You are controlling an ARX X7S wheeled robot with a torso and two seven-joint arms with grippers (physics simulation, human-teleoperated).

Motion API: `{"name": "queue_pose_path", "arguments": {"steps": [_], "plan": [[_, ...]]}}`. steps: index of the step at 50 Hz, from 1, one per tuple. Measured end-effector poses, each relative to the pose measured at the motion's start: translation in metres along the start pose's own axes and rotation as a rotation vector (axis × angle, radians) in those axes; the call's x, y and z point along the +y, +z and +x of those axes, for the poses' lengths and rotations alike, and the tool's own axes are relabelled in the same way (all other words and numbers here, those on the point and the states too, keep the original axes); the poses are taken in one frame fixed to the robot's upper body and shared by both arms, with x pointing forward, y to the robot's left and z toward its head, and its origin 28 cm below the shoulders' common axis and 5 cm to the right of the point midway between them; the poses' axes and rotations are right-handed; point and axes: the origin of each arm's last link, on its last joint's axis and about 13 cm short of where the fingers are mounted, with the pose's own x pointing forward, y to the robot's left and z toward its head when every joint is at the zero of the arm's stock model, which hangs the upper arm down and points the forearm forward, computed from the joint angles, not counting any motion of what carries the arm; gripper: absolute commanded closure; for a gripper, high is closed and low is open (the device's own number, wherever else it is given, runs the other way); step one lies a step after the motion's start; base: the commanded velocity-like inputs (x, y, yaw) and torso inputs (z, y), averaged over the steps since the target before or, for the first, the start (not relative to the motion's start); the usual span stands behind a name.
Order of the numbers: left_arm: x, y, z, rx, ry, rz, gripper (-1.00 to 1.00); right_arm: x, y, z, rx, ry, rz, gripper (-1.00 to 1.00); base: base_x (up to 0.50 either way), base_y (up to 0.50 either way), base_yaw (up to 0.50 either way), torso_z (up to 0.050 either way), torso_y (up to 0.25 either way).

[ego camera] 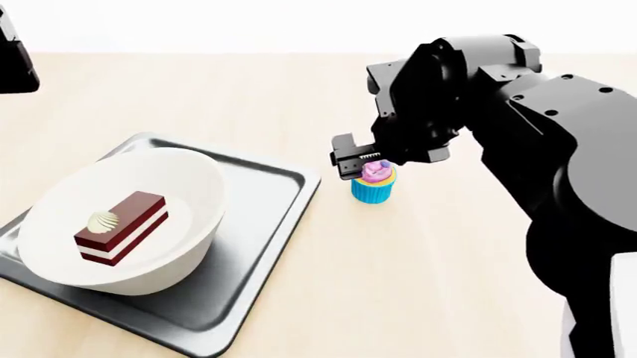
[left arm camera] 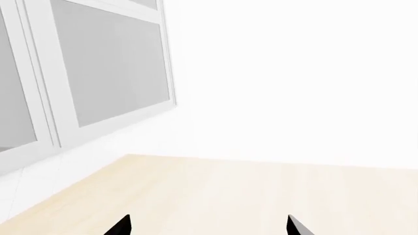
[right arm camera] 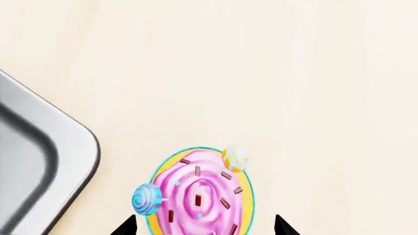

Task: Pick up the bowl with cake and place it on the tray. Pick up the cupcake and place it on the tray.

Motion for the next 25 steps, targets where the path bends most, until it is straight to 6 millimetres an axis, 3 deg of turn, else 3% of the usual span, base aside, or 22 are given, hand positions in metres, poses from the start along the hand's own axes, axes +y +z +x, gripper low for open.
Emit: {"name": "queue_pose_path", "arguments": {"steps": [19, 20, 25], "plan": [[0.002, -0.001, 0.000, -0.001, 0.004, -0.004, -1.00, 0.007, -0.010, 0.016, 0.022, 0.021, -0.023, -1.00, 0.00, 0.00, 0.00, 0.000, 0.000], [0.002, -0.001, 0.000, 0.000, 0.004, -0.004, -1.00, 0.007, -0.011, 0.016, 0.024, 0.022, -0.023, 1.00, 0.00, 0.00, 0.00, 0.000, 0.000], [0.001, -0.001, 0.000, 0.000, 0.003, -0.003, -1.00, 0.004, -0.010, 0.017, 0.019, 0.001, -0.020, 1.00, 0.00, 0.00, 0.00, 0.000, 0.000]]}}
